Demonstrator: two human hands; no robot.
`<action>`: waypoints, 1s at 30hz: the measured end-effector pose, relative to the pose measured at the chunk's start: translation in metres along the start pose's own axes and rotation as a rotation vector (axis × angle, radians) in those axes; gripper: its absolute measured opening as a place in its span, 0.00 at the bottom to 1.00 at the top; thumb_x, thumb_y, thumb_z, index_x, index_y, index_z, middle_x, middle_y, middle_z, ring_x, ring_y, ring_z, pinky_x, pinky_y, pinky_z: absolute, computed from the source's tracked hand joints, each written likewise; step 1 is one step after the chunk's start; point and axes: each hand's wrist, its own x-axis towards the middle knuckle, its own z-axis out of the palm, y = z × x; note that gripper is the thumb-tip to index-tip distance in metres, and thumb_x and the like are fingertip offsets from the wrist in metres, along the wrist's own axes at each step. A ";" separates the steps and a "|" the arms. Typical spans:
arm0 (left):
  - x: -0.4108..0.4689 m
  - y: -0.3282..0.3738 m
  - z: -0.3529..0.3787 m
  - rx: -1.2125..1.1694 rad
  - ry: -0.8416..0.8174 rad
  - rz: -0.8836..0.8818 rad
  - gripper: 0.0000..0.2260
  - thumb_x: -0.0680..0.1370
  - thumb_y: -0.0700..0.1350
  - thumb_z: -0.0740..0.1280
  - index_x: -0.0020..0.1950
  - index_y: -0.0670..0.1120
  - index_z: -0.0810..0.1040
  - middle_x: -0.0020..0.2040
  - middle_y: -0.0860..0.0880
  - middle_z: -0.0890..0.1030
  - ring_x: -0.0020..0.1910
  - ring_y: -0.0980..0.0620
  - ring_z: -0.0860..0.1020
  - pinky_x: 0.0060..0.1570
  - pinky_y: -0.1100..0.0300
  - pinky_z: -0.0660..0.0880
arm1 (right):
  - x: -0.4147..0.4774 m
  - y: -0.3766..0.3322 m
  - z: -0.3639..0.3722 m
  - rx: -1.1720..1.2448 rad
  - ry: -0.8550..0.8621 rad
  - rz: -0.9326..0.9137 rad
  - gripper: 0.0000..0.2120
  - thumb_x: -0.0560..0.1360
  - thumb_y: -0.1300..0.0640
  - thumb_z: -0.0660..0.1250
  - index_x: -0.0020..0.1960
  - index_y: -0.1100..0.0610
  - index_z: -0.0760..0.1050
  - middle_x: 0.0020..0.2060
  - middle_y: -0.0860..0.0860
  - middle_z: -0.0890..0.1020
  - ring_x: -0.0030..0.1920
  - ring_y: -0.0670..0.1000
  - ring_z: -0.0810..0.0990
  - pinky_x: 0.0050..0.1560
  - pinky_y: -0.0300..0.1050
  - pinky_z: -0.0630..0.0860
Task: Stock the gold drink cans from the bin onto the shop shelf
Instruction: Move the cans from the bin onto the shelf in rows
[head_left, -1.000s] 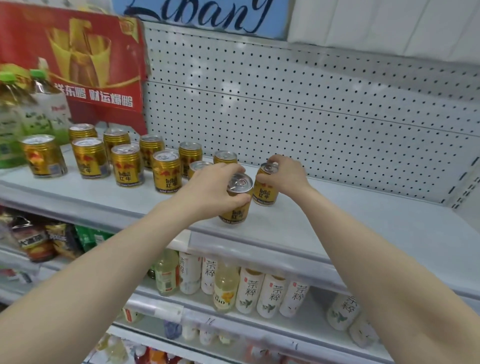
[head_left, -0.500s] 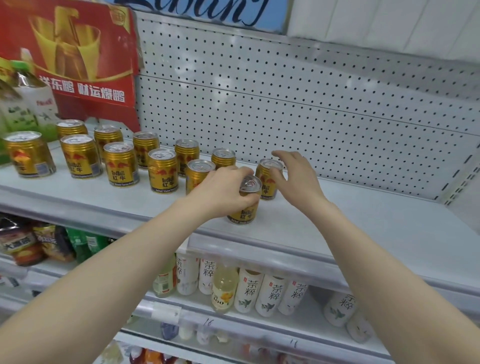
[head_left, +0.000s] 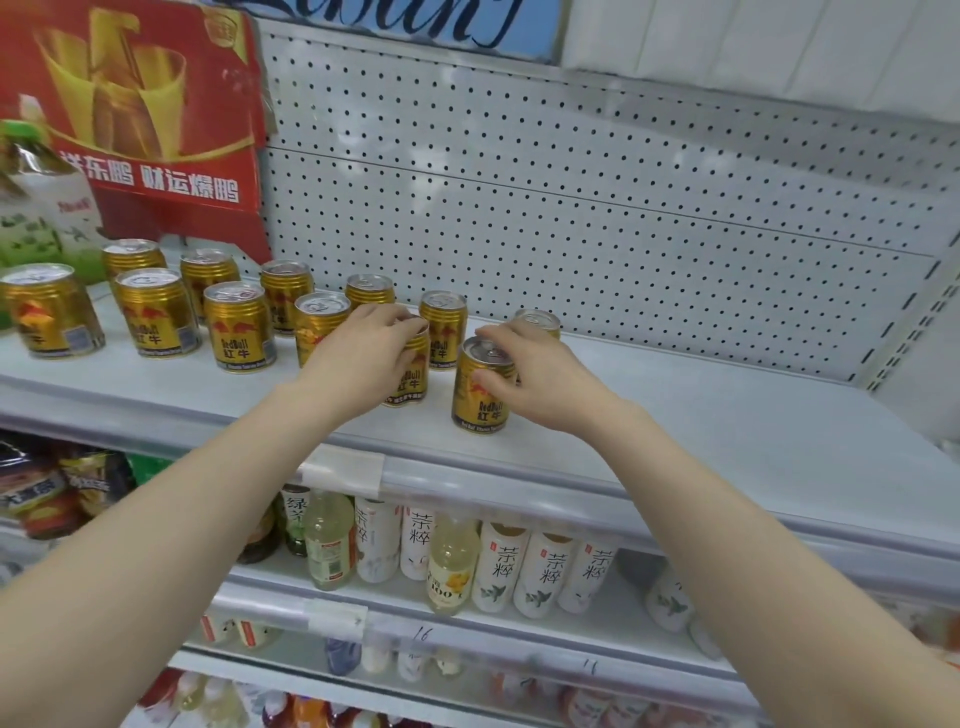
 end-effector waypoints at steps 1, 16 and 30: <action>0.000 0.000 0.001 0.000 0.008 -0.002 0.20 0.79 0.46 0.62 0.72 0.47 0.68 0.68 0.45 0.72 0.68 0.43 0.66 0.65 0.48 0.68 | 0.002 0.000 0.001 -0.019 0.003 0.002 0.25 0.78 0.46 0.61 0.72 0.53 0.66 0.65 0.52 0.72 0.65 0.53 0.70 0.61 0.47 0.68; -0.031 0.047 -0.023 0.039 0.099 -0.003 0.21 0.79 0.46 0.63 0.72 0.45 0.69 0.69 0.45 0.71 0.68 0.43 0.67 0.64 0.46 0.69 | -0.038 0.021 -0.008 -0.230 0.101 -0.140 0.27 0.80 0.45 0.58 0.74 0.57 0.63 0.69 0.56 0.69 0.67 0.58 0.68 0.65 0.53 0.68; -0.230 0.242 0.079 -0.174 0.084 -0.074 0.17 0.77 0.44 0.66 0.65 0.42 0.75 0.61 0.42 0.76 0.60 0.41 0.73 0.58 0.51 0.69 | -0.334 0.103 0.045 -0.182 0.025 -0.235 0.21 0.79 0.51 0.60 0.66 0.62 0.73 0.58 0.60 0.77 0.57 0.61 0.75 0.58 0.54 0.73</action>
